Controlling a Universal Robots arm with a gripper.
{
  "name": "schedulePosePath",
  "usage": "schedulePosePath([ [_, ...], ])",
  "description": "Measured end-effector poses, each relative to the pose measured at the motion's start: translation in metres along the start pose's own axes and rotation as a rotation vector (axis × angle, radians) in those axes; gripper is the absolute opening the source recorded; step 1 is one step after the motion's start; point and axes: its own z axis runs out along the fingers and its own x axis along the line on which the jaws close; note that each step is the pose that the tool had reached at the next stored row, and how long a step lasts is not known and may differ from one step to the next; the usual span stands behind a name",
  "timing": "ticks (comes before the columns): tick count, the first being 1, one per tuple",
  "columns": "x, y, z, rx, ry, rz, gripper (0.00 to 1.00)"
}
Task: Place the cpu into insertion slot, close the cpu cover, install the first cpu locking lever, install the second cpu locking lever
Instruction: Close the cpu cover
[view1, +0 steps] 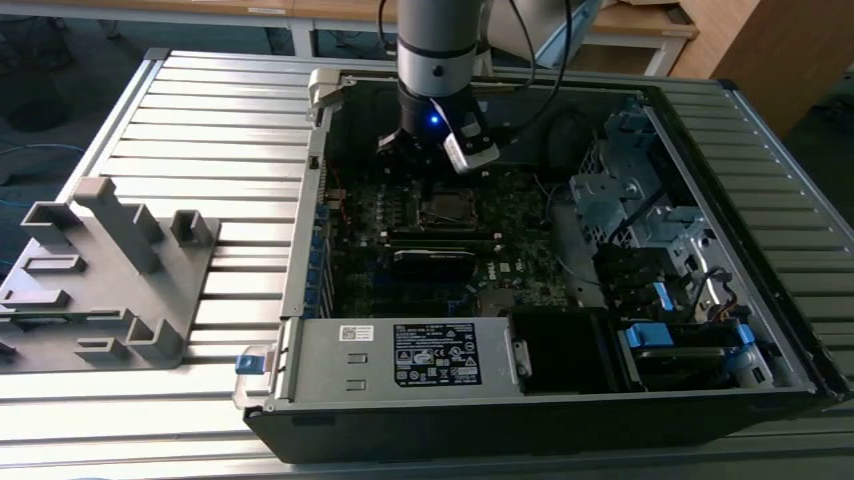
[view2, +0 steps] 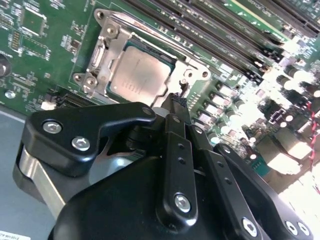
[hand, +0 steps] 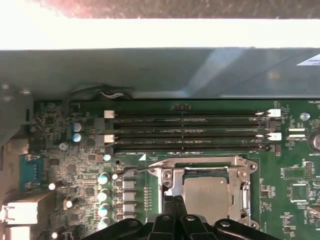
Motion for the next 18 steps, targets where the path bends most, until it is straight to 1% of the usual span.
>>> schedulePosePath([
  [1,0.0000,0.0000,0.0004,-0.0010,-0.0075,0.000,0.10],
  [2,0.0000,0.0001,0.0006,-0.0014,-0.0135,0.000,0.10],
  [3,-0.0001,0.0001,0.0007,-0.0016,-0.0146,0.000,0.10],
  [5,-0.0010,0.0001,0.0008,-0.0016,-0.0148,0.000,0.10],
  [6,-0.0026,0.0001,0.0009,-0.0015,-0.0148,0.000,0.10],
  [15,-0.0224,0.0006,0.0020,-0.0006,-0.0149,0.012,0.10],
  [17,-0.0257,0.0007,0.0022,-0.0005,-0.0149,0.013,0.10],
  [18,-0.0262,0.0007,0.0022,-0.0004,-0.0149,0.013,0.10],
])
